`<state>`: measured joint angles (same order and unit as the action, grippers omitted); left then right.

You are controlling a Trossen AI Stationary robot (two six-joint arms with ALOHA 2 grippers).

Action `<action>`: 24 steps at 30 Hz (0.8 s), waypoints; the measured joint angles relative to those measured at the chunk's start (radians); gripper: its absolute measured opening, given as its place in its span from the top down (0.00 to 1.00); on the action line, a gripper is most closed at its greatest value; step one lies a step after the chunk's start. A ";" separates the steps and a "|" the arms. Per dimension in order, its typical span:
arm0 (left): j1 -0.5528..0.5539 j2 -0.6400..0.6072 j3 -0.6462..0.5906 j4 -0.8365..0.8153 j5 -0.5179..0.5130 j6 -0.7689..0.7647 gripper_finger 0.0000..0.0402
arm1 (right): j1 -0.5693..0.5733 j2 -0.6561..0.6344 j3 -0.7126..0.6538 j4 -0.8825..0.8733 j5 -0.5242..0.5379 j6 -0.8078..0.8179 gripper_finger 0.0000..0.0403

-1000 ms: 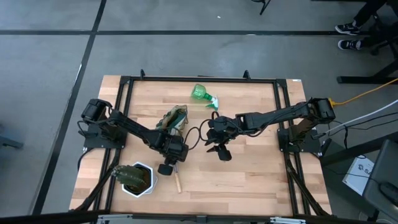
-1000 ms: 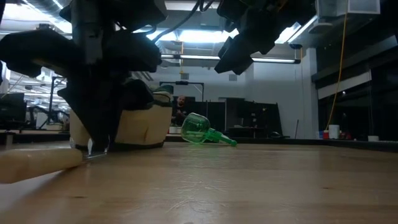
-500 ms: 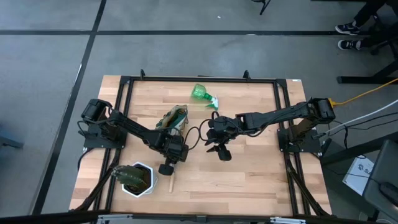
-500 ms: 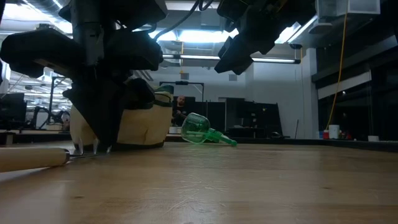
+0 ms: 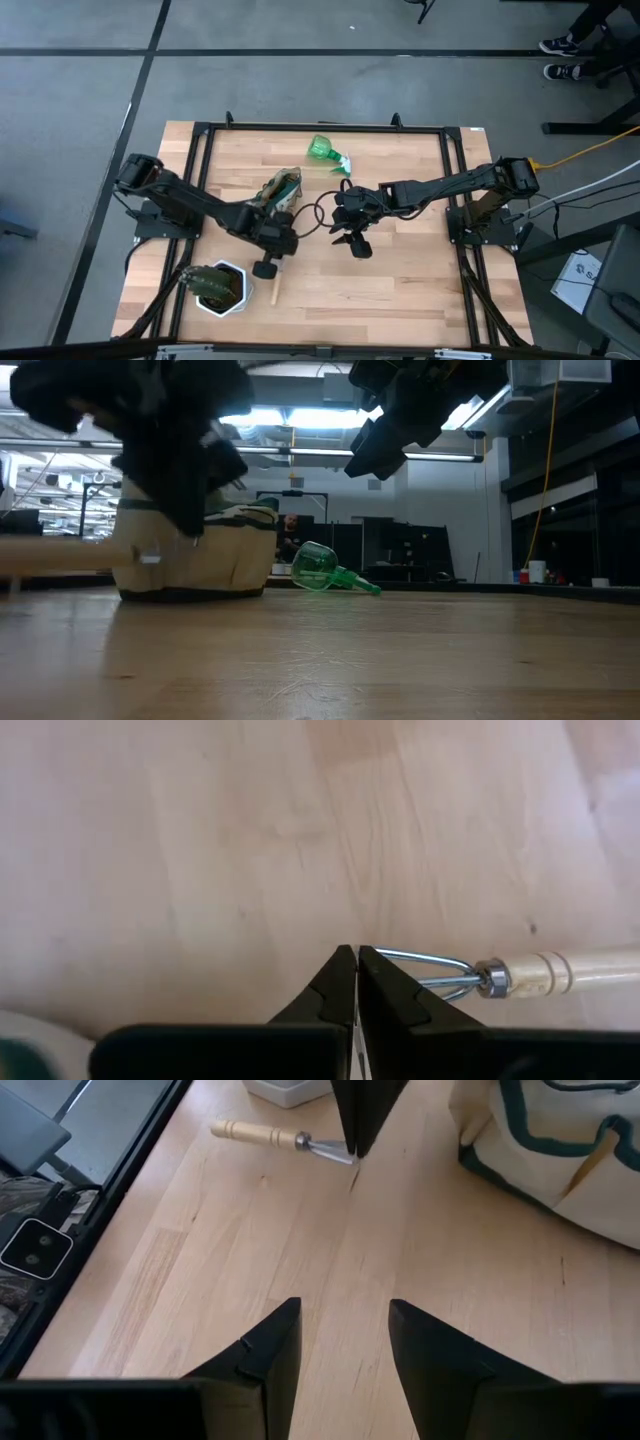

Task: Pick & Place Garden tools in Gardening bag
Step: Put the brown hand rake into the white gardening bag

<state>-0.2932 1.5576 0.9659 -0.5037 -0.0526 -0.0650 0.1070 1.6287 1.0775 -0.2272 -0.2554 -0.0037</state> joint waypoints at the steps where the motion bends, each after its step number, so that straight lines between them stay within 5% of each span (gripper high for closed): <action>1: -0.003 -0.019 0.000 -0.002 -0.012 0.000 0.99 | 0.000 0.000 0.000 0.000 0.000 0.000 0.61; 24: -0.015 -0.494 0.001 -0.032 -0.332 0.119 0.99 | 0.000 0.000 0.000 0.000 0.000 0.000 0.61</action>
<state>-0.3080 1.0636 0.9665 -0.5361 -0.3845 0.0538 0.1074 1.6287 1.0779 -0.2276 -0.2554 -0.0036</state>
